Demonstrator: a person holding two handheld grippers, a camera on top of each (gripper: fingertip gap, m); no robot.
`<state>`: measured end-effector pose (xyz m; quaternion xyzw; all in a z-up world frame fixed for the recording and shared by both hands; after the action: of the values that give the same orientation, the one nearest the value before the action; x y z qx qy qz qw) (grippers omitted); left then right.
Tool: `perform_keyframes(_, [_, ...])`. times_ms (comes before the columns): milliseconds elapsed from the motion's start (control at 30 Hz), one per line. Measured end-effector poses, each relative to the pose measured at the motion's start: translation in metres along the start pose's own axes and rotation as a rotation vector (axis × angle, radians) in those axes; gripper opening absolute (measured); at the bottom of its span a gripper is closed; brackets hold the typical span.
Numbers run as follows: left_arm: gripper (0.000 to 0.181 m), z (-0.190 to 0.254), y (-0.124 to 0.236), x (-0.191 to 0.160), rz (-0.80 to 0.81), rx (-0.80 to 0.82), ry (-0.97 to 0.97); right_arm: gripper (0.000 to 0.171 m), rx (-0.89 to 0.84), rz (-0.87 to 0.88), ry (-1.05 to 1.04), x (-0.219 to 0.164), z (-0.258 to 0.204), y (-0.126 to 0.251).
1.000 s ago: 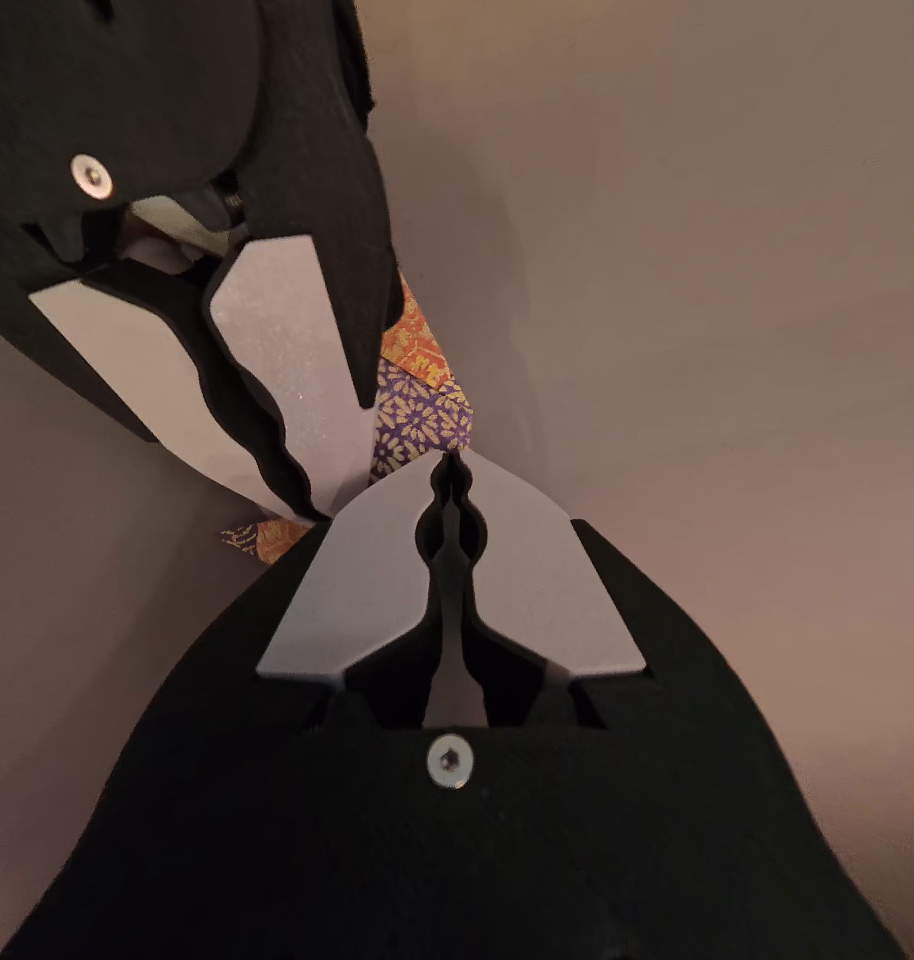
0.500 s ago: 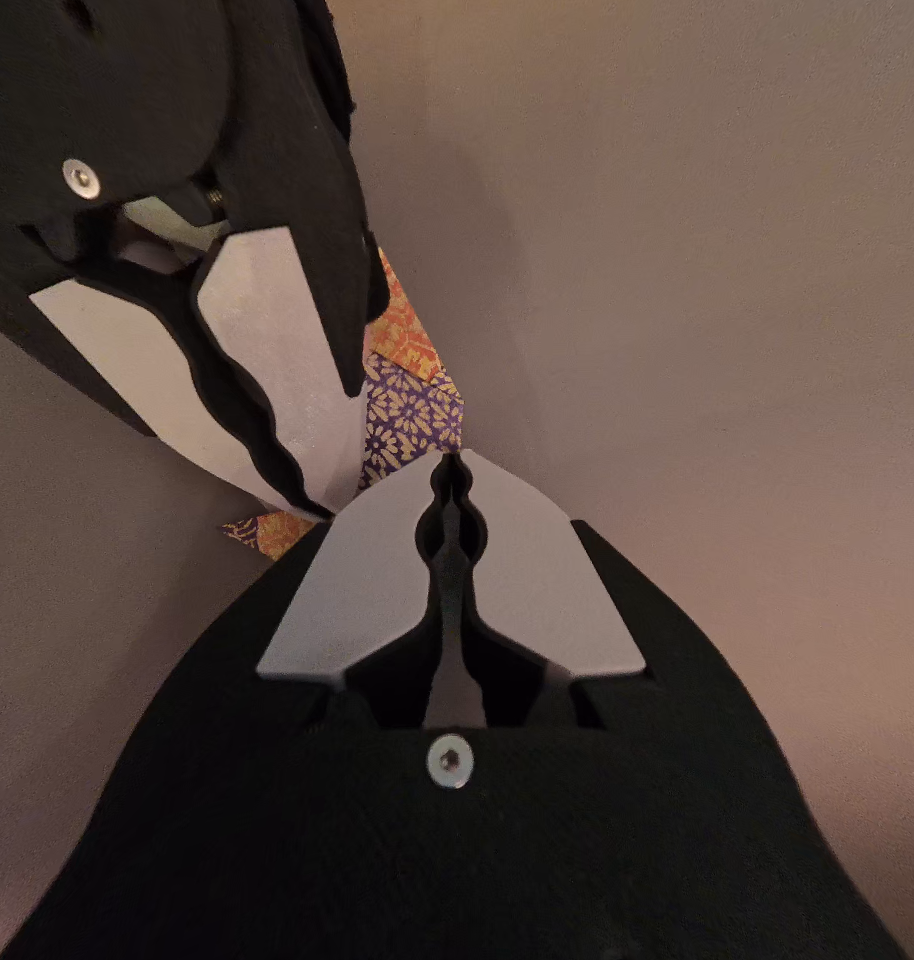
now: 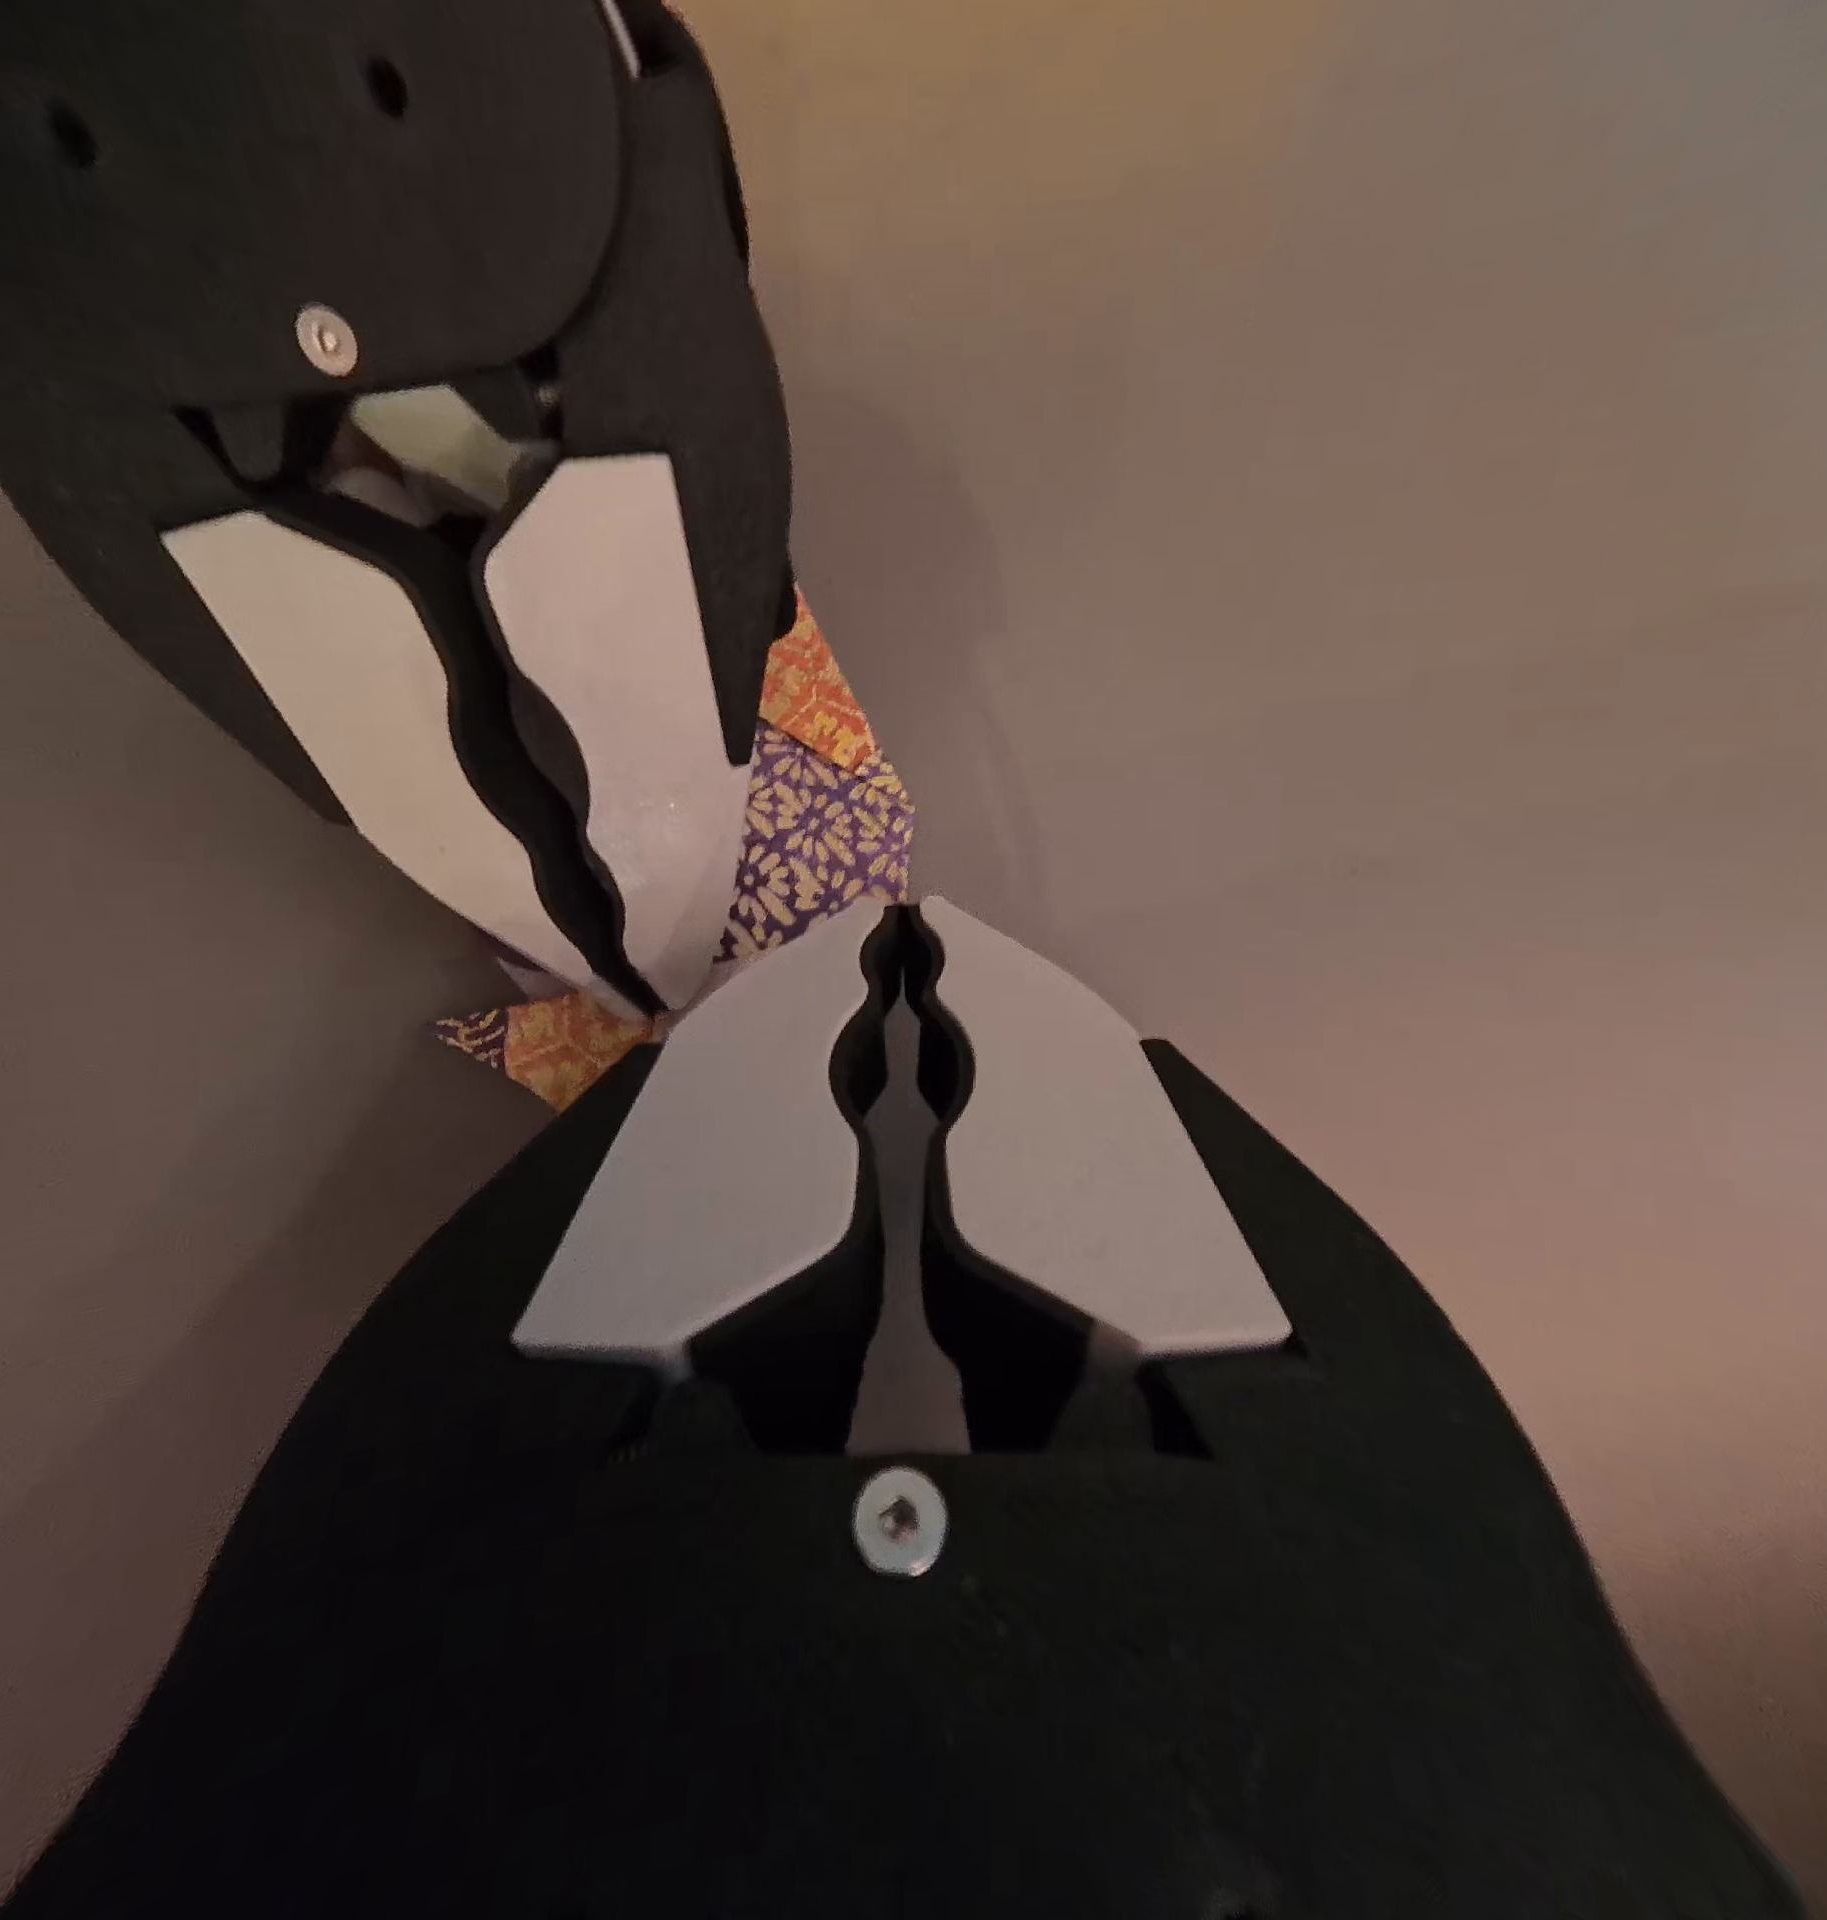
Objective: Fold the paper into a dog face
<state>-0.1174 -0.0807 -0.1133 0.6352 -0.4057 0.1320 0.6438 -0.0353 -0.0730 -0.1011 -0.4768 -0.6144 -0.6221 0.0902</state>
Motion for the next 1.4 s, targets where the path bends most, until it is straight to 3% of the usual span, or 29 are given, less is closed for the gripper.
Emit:
perform_keyframes(267, [0.001, 0.000, 0.000, 0.000, -0.001, -0.007, 0.000, 0.003, -0.006, -0.069, 0.047, -0.005, -0.002, -0.012])
perform_keyframes(533, [0.001, -0.001, 0.000, 0.000, -0.007, -0.013, 0.010, 0.002, 0.063, 0.052, -0.044, -0.001, -0.004, -0.004])
perform_keyframes(767, [0.001, -0.001, 0.000, 0.001, -0.014, -0.017, 0.009, 0.002, -0.001, -0.072, 0.034, -0.009, -0.010, -0.009])
perform_keyframes(1400, [0.001, -0.002, -0.001, 0.001, -0.021, -0.032, 0.030, 0.003, -0.040, -0.093, 0.108, -0.014, -0.017, -0.006])
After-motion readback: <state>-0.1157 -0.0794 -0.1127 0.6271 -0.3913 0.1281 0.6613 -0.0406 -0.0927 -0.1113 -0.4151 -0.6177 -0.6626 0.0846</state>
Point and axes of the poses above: each gripper's, where its closed fingertips meet, y back along the fingers, x out of its top, z = x × y across the jaws, the point moved 6 cm from there along y, back along the fingers, and after that the axes turned 13 degrees about x, right-handed, at the moved point
